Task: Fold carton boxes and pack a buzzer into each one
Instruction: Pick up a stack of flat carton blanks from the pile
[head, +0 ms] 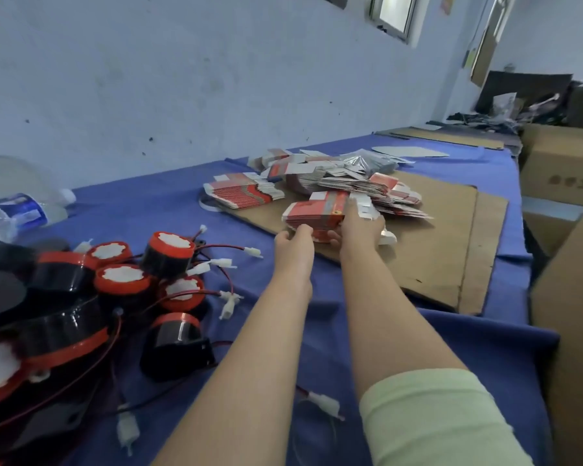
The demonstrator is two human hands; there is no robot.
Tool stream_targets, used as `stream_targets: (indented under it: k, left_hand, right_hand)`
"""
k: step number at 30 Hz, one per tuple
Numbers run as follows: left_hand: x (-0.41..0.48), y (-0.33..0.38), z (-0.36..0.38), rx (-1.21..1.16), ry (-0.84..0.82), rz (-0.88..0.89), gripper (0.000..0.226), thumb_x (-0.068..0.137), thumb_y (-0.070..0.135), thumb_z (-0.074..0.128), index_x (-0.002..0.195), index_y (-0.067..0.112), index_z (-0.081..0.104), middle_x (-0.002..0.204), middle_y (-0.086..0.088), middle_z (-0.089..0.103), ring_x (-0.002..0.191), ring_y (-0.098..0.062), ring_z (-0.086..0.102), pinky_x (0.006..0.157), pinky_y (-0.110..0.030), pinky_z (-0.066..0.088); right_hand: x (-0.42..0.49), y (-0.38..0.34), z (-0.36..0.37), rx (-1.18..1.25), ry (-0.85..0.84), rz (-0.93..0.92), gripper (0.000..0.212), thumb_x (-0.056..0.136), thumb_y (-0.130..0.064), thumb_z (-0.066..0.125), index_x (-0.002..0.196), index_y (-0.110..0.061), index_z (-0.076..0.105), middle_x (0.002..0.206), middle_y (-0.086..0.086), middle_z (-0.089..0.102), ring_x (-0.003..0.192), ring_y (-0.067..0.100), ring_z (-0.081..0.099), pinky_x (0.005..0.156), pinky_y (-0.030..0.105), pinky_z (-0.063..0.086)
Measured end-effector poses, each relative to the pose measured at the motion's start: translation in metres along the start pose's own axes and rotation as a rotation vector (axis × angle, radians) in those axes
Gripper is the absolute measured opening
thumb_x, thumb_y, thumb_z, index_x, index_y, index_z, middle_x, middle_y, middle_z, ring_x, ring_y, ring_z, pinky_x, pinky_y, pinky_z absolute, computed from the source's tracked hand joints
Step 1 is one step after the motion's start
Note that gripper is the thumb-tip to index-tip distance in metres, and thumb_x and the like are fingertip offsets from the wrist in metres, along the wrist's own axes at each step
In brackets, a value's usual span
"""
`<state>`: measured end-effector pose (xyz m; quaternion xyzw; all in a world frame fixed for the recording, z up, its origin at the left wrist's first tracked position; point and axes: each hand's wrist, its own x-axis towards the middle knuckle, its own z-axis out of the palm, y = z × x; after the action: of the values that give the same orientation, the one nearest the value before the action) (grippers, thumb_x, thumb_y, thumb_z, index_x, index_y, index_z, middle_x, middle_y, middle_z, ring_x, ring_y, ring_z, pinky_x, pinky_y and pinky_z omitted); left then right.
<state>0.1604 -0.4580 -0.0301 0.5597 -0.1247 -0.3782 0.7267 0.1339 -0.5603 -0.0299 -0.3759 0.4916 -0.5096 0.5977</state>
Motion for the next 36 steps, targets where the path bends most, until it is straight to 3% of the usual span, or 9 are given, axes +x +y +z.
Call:
stream_targets:
  k: [2, 3, 6, 12, 16, 25, 30, 32, 36]
  left_hand:
    - [0.004, -0.001, -0.002, -0.004, -0.006, -0.029, 0.026, 0.093, 0.024, 0.049, 0.118, 0.018, 0.049, 0.09, 0.007, 0.048, 0.099, -0.02, 0.047, 0.087, -0.031, 0.038]
    - [0.007, -0.002, -0.003, 0.005, -0.004, -0.039, 0.03, 0.093, 0.026, 0.05, 0.121, 0.017, 0.048, 0.092, 0.006, 0.048, 0.1, -0.021, 0.048, 0.088, -0.033, 0.039]
    - [0.014, -0.009, -0.007, 0.015, 0.0, -0.076, 0.033, 0.093, 0.027, 0.05, 0.124, 0.016, 0.045, 0.085, 0.008, 0.043, 0.095, -0.021, 0.048, 0.088, -0.034, 0.04]
    - [0.021, -0.016, -0.013, -0.041, -0.032, -0.123, 0.044, 0.09, 0.035, 0.058, 0.127, 0.016, 0.045, 0.086, 0.008, 0.042, 0.092, -0.02, 0.048, 0.091, -0.035, 0.042]
    - [0.011, -0.011, -0.017, -0.07, -0.125, -0.185, 0.068, 0.076, 0.06, 0.068, 0.128, 0.019, 0.052, 0.109, 0.006, 0.057, 0.099, -0.018, 0.055, 0.084, -0.033, 0.048]
    - [-0.039, 0.009, -0.031, -0.341, -0.268, -0.223, 0.035, 0.091, 0.042, 0.058, 0.088, 0.008, 0.066, 0.067, -0.008, 0.072, 0.054, -0.018, 0.069, 0.045, -0.022, 0.053]
    - [-0.085, 0.01, -0.058, -0.402, -0.247, -0.188, 0.035, 0.09, 0.04, 0.057, 0.086, 0.006, 0.065, 0.085, -0.012, 0.066, 0.072, -0.023, 0.064, 0.067, -0.03, 0.052]
    - [-0.108, 0.013, -0.069, -0.419, -0.233, -0.152, 0.036, 0.09, 0.041, 0.057, 0.084, 0.007, 0.066, 0.079, -0.012, 0.068, 0.066, -0.022, 0.066, 0.06, -0.028, 0.055]
    - [-0.156, 0.019, -0.101, -0.421, -0.113, -0.057, 0.026, 0.089, 0.041, 0.059, 0.088, 0.016, 0.067, 0.068, -0.004, 0.069, 0.059, -0.015, 0.065, 0.062, -0.029, 0.054]
  right_hand:
    - [0.007, -0.003, 0.002, 0.049, -0.061, 0.121, 0.074, 0.085, -0.052, 0.062, 0.144, -0.021, 0.031, 0.12, 0.017, 0.06, 0.06, 0.023, 0.069, 0.043, 0.024, 0.05]
    - [0.01, -0.005, 0.004, 0.066, -0.08, 0.164, 0.072, 0.083, -0.051, 0.064, 0.142, -0.021, 0.034, 0.122, 0.017, 0.06, 0.065, 0.026, 0.07, 0.04, 0.024, 0.049]
    - [0.021, -0.008, 0.009, 0.086, -0.056, 0.208, 0.062, 0.086, -0.023, 0.066, 0.135, -0.022, 0.029, 0.131, 0.014, 0.049, 0.102, 0.035, 0.06, 0.057, 0.038, 0.056]
    - [0.003, 0.02, 0.008, 0.124, 0.09, 0.016, 0.035, 0.087, -0.016, 0.059, 0.109, -0.021, 0.032, 0.121, 0.011, 0.053, 0.1, 0.03, 0.059, 0.093, 0.042, 0.05]
    - [-0.034, 0.027, -0.011, 0.219, 0.107, -0.085, 0.033, 0.084, -0.018, 0.062, 0.108, -0.021, 0.039, 0.112, 0.009, 0.059, 0.093, 0.026, 0.062, 0.09, 0.042, 0.053]
    - [-0.147, 0.036, -0.04, -0.029, -0.023, -0.215, 0.037, 0.087, -0.019, 0.063, 0.112, -0.022, 0.036, 0.109, 0.003, 0.057, 0.094, 0.021, 0.06, 0.081, 0.03, 0.048]
    - [-0.207, 0.029, -0.068, -0.117, -0.166, -0.24, 0.042, 0.089, -0.028, 0.065, 0.113, -0.031, 0.031, 0.101, -0.011, 0.056, 0.08, -0.002, 0.056, 0.063, 0.012, 0.041]
    - [-0.226, 0.019, -0.086, -0.235, -0.265, -0.265, 0.039, 0.089, -0.034, 0.063, 0.111, -0.033, 0.031, 0.095, -0.019, 0.055, 0.079, -0.008, 0.055, 0.062, 0.011, 0.043]
    - [-0.261, -0.007, -0.124, -0.41, -0.232, -0.415, 0.022, 0.09, -0.048, 0.053, 0.088, -0.026, 0.054, 0.078, -0.007, 0.065, 0.076, 0.014, 0.062, 0.063, 0.027, 0.046]
